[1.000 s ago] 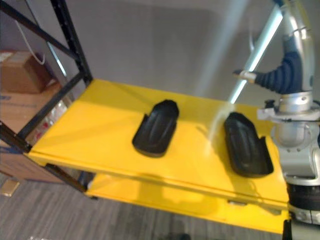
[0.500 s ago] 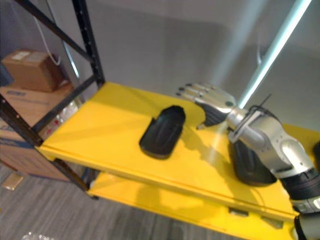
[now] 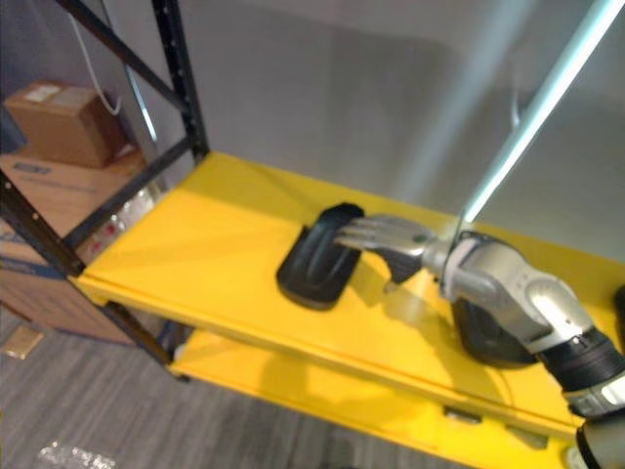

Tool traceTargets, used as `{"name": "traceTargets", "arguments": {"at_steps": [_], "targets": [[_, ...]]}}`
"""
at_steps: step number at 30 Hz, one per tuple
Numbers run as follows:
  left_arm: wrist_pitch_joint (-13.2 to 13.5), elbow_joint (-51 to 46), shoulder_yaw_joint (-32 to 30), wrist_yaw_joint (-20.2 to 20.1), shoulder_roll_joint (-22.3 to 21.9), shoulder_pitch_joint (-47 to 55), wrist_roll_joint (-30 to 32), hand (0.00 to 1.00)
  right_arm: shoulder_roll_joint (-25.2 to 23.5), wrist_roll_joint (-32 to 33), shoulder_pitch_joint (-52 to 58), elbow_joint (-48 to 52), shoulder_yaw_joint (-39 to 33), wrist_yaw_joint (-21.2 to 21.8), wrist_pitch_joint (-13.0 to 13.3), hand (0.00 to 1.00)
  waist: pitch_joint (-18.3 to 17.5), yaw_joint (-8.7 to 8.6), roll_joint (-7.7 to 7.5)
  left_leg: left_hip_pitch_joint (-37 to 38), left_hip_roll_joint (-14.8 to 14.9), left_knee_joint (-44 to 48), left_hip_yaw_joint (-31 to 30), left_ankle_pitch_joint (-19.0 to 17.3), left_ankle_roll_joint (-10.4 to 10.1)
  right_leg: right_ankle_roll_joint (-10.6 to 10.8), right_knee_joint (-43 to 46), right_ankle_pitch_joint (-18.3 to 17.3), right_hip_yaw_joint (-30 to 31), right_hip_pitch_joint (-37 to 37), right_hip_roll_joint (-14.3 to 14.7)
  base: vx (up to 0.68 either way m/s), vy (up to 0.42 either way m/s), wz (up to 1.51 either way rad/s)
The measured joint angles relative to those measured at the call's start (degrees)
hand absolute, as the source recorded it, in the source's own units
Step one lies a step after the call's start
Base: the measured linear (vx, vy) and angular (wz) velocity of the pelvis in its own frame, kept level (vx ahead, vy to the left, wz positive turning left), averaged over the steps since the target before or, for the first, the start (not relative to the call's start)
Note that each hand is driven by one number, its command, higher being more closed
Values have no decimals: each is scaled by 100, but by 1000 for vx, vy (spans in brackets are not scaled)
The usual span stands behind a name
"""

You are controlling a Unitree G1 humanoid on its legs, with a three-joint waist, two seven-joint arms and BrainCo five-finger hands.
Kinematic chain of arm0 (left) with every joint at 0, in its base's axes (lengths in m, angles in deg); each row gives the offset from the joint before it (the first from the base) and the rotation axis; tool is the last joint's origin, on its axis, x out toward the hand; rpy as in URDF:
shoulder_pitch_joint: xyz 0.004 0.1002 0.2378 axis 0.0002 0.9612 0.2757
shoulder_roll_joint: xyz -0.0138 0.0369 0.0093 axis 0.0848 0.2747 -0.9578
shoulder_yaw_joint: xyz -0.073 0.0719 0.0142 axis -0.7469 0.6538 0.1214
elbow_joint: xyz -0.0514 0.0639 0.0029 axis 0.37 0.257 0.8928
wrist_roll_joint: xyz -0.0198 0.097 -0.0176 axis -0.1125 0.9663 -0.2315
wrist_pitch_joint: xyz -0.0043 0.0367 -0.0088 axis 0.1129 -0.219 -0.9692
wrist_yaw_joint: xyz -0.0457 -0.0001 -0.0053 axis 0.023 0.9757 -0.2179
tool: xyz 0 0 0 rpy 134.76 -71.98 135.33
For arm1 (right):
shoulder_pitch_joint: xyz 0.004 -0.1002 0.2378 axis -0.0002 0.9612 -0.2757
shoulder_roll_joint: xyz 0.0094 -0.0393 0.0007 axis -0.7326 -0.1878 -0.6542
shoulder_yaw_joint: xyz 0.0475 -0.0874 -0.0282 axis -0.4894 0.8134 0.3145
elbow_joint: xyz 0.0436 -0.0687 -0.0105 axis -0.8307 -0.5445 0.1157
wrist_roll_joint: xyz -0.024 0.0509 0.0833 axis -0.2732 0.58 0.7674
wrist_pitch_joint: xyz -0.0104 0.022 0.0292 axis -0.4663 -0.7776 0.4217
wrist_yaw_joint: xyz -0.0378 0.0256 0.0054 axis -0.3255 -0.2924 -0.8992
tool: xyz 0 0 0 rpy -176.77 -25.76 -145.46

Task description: Walk over and take plastic housings, then place them on the shelf

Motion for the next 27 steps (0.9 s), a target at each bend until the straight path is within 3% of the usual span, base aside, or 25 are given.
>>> {"name": "traceTargets", "arguments": {"at_steps": [5, 14, 27], "targets": [[-4, -28, 0, -2, 1, -21, 1, 0, 99, 0, -1, -292, 312, 195, 229, 0, 99, 86, 7, -6, 1, 15, -10, 0, 0, 0, 0, 0, -9, 7, -2, -6, 3, 0], [-21, -29, 6, -3, 0, -21, -1, 0, 127, -215, -4, -761, 617, 171, 606, 0, 134, 185, 35, -8, 1, 20, -11, 0, 0, 1, -2, 0, -14, 7, -1, 0, 0, 0], [-18, -184, 24, 1, 46, 13, -9, 0, 18, -689, 4, -1486, 693, -348, 795, 0, 387, 279, -58, -94, -69, 53, -296, 54, -4, 26, -3, -17, -330, 73, -66, -8, 10, 11]]}}
